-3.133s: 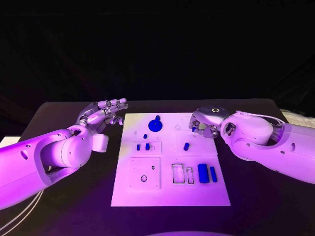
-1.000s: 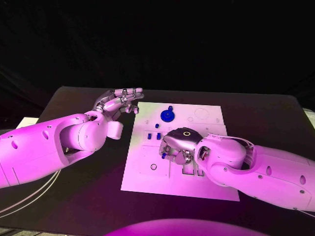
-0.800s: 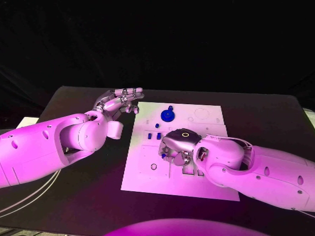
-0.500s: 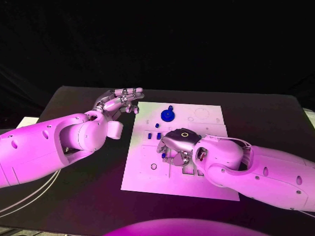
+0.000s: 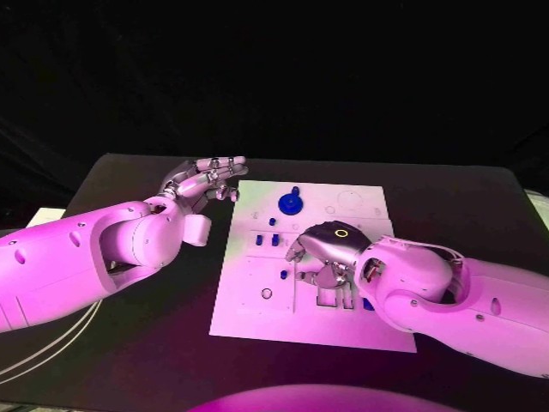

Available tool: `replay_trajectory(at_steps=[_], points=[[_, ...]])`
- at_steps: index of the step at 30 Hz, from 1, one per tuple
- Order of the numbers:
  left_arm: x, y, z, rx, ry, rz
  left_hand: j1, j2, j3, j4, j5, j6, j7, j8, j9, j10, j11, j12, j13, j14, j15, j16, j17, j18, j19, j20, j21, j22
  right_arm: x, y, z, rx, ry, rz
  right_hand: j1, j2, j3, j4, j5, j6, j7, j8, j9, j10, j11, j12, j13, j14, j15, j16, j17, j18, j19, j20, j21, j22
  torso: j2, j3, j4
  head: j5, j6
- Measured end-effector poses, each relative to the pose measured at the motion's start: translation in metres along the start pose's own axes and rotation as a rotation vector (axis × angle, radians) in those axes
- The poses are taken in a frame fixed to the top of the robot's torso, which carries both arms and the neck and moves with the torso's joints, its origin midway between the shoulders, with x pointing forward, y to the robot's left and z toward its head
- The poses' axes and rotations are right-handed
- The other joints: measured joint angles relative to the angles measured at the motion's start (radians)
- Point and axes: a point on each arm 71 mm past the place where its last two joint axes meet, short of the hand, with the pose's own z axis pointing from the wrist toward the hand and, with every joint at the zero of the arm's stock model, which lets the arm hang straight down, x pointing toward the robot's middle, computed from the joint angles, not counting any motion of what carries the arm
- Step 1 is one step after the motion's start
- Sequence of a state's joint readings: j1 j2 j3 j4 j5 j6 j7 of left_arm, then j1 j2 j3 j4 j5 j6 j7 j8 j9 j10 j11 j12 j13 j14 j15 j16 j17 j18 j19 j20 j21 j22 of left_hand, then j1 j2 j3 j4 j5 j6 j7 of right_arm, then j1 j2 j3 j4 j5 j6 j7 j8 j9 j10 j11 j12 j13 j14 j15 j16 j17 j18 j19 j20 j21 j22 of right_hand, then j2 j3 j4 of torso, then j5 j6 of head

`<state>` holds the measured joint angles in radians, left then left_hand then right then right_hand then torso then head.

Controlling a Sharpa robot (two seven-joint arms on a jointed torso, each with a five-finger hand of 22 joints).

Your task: Assemble the parts on the task board

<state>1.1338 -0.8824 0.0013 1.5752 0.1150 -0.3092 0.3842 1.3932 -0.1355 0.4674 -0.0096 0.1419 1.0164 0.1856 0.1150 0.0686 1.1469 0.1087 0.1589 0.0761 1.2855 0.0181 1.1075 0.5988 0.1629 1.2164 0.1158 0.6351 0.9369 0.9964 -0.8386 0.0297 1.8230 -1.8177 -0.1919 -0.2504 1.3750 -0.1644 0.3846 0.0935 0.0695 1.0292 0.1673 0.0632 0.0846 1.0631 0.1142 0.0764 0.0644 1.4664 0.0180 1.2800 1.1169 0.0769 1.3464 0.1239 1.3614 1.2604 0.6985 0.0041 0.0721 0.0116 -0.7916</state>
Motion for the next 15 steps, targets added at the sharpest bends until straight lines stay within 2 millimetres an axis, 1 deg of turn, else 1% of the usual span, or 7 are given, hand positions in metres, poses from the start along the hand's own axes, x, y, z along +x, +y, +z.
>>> replay_trajectory(at_steps=[2, 4, 6, 7, 8, 11, 15], points=[[0.0, 0.0, 0.0, -0.001, 0.0, 0.0, 0.0, 0.0, 0.0, 0.0, 0.0, 0.0, 0.0, 0.0, 0.0, 0.0, 0.0, 0.0, 0.0, 0.0, 0.0, 0.0, -0.001, 0.0, 0.0, 0.0, 0.0, -0.001, -0.01, -0.007, -0.006, 0.017, -0.022, -0.01, 0.0, 0.0, -0.013, -0.001, 0.0, 0.0, 0.0, 0.0, -0.003, -0.004, -0.004, 0.0, 0.0, 0.0, 0.0, 0.0, -0.002, 0.0, 0.0, 0.0, -0.002, -0.002, 0.0, -0.0001, -0.0007, -0.003, 0.002], [0.0, 0.0, 0.0, -0.001, 0.0, 0.0, 0.0, 0.0, 0.0, 0.0, 0.0, 0.0, 0.0, 0.0, 0.0, 0.0, 0.0, 0.0, 0.0, 0.0, 0.0, 0.0, -0.001, 0.0, 0.0, 0.0, 0.0, -0.001, -0.022, -0.018, -0.012, 0.047, -0.044, -0.029, 0.0, 0.0, -0.04, 0.0, -0.004, -0.011, -0.011, 0.0, -0.007, -0.034, -0.006, -0.003, -0.001, 0.0, 0.0, -0.004, -0.006, 0.0, 0.0, 0.0, -0.006, -0.004, 0.0, 0.0, -0.0013, -0.009, 0.005], [0.0, 0.0, 0.0, -0.002, 0.0, 0.0, 0.0, 0.0, 0.0, 0.0, 0.0, 0.0, 0.0, 0.0, 0.0, 0.0, 0.0, 0.0, 0.0, 0.0, 0.0, 0.0, -0.001, 0.0, 0.0, 0.0, 0.0, -0.001, -0.032, -0.03, -0.017, 0.081, -0.058, -0.047, 0.003, -0.003, -0.093, 0.01, -0.012, -0.027, -0.024, 0.0, -0.013, -0.068, -0.014, -0.004, -0.001, 0.0, -0.002, -0.008, -0.011, 0.0, -0.003, -0.003, -0.009, -0.007, -0.001, -0.0007, -0.0015, -0.013, 0.007], [0.0, 0.0, 0.0, -0.002, 0.001, 0.0, 0.0, 0.0, 0.0, 0.0, 0.0, 0.0, 0.0, 0.0, 0.0, 0.0, 0.0, 0.0, 0.0, 0.0, 0.0, 0.0, -0.001, 0.0, 0.0, 0.0, 0.0, -0.001, -0.035, -0.035, -0.019, 0.098, -0.063, -0.055, 0.009, -0.008, -0.114, 0.016, -0.012, -0.033, -0.029, 0.0, -0.015, -0.078, -0.016, -0.004, -0.001, -0.001, -0.013, -0.008, -0.013, 0.0, -0.008, -0.008, -0.011, -0.008, -0.001, -0.0011, -0.0015, -0.017, 0.009], [0.0, 0.0, 0.0, -0.002, 0.001, -0.001, 0.0, 0.0, 0.0, 0.0, 0.0, 0.0, 0.0, 0.0, 0.0, 0.0, 0.0, 0.0, 0.0, 0.0, 0.0, 0.0, -0.001, 0.0, 0.0, 0.0, 0.0, -0.001, -0.039, -0.041, -0.022, 0.119, -0.066, -0.063, 0.019, -0.002, -0.133, 0.023, -0.012, -0.038, -0.034, 0.0, -0.016, -0.088, -0.02, -0.004, -0.001, 0.0, -0.023, -0.008, -0.015, 0.0, -0.008, -0.016, -0.011, -0.008, -0.001, -0.0012, -0.0014, -0.019, 0.009], [0.0, 0.0, 0.0, -0.003, 0.003, -0.001, 0.0, 0.0, 0.0, 0.0, 0.0, 0.0, 0.0, 0.0, 0.0, 0.0, 0.0, 0.0, 0.0, 0.0, 0.0, 0.0, -0.001, 0.0, 0.0, 0.0, 0.0, -0.001, -0.042, -0.052, -0.028, 0.161, -0.059, -0.077, 0.034, 0.002, -0.165, 0.036, -0.012, -0.043, -0.039, 0.0, -0.016, -0.097, -0.028, -0.004, -0.001, -0.002, -0.035, -0.008, -0.015, 0.0, -0.005, -0.027, -0.011, -0.008, -0.001, -0.0018, -0.0012, -0.024, 0.013], [0.001, 0.0, 0.0, -0.004, 0.006, -0.002, 0.0, 0.0, 0.0, 0.0, 0.0, 0.0, 0.0, 0.0, 0.0, 0.0, 0.0, 0.0, 0.0, 0.0, 0.0, 0.0, -0.001, 0.0, 0.0, 0.0, 0.0, -0.001, -0.043, -0.062, -0.033, 0.202, -0.042, -0.091, 0.05, 0.009, -0.176, 0.047, -0.012, -0.04, -0.049, 0.0, -0.016, -0.099, -0.03, 0.002, -0.001, 0.002, -0.038, -0.008, -0.014, 0.0, -0.002, -0.031, -0.011, -0.008, -0.001, -0.0014, -0.0009, -0.026, 0.017]])
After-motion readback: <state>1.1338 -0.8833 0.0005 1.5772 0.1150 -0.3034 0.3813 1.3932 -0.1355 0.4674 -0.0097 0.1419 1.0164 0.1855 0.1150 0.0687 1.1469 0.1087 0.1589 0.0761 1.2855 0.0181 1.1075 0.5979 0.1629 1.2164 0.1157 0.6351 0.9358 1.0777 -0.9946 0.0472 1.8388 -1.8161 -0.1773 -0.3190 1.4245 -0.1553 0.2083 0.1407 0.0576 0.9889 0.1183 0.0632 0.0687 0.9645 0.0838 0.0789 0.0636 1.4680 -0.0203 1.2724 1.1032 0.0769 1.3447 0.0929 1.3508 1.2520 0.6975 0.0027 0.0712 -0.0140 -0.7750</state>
